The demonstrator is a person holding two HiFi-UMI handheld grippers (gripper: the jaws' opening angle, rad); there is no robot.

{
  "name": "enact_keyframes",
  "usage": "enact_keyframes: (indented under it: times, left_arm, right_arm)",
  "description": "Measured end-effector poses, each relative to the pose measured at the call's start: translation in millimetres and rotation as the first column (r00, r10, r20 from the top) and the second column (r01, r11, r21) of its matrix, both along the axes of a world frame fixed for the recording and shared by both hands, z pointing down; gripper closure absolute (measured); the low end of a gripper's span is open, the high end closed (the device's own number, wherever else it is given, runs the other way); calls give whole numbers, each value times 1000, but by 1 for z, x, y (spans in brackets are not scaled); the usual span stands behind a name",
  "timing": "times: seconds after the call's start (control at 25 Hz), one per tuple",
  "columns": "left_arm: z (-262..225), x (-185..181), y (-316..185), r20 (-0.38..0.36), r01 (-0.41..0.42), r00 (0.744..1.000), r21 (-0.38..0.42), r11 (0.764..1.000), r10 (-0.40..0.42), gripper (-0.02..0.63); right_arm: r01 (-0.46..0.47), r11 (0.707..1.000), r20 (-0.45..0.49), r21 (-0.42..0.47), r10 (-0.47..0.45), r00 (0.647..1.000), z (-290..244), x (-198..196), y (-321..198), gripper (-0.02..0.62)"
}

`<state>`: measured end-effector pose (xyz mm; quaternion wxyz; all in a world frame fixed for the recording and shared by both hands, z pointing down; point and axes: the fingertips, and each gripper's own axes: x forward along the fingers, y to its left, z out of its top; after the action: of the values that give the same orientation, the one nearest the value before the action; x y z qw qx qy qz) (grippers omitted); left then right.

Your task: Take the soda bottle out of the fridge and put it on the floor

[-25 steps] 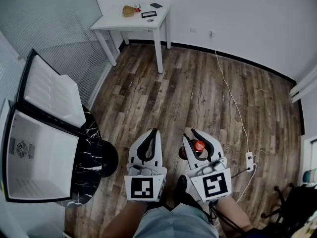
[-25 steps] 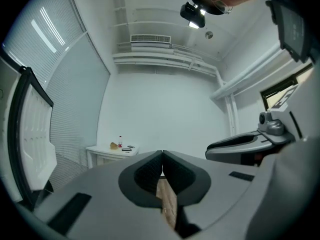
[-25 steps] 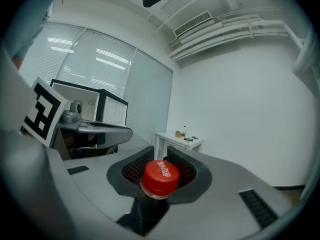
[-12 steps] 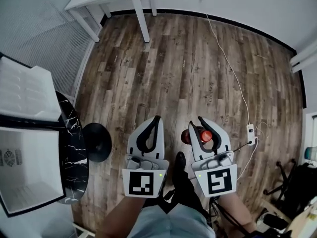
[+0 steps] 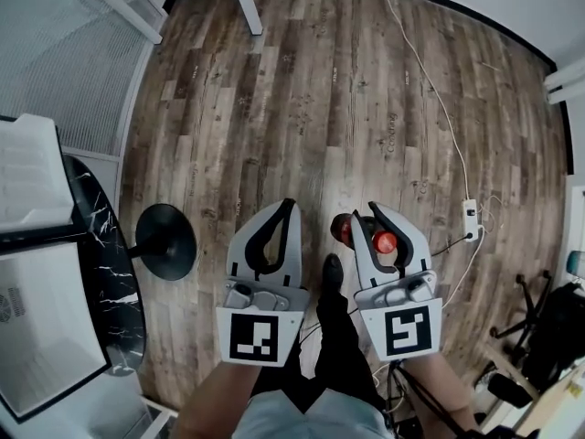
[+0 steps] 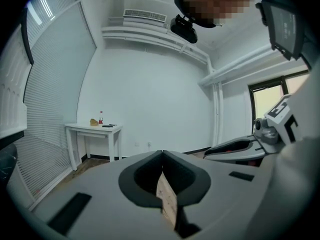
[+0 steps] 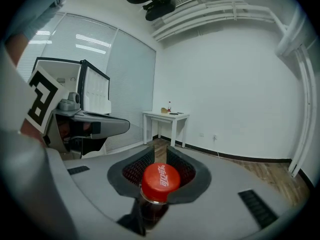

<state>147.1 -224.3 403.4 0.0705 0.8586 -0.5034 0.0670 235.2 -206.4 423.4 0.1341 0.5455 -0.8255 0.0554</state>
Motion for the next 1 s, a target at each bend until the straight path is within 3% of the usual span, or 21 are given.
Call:
enact_keyframes:
  times: [0.2,0.4,1.0]
  left_arm:
    - [42,4,-3,31,-33,999,-19,999,33,591]
    - [85,4,-7,40,-46,998,-42,998,47,590]
    - [188,-6,-11,66,-16,998,-89,996,22,591]
  right_arm:
    - [-5,998,-3,-57,5,1000,49,4,-3,506]
    - [-10,998,7,-60,11,1000,88,1,-9,508]
    - [-20,994,-3,-105,20,1000,193,3,-11,509]
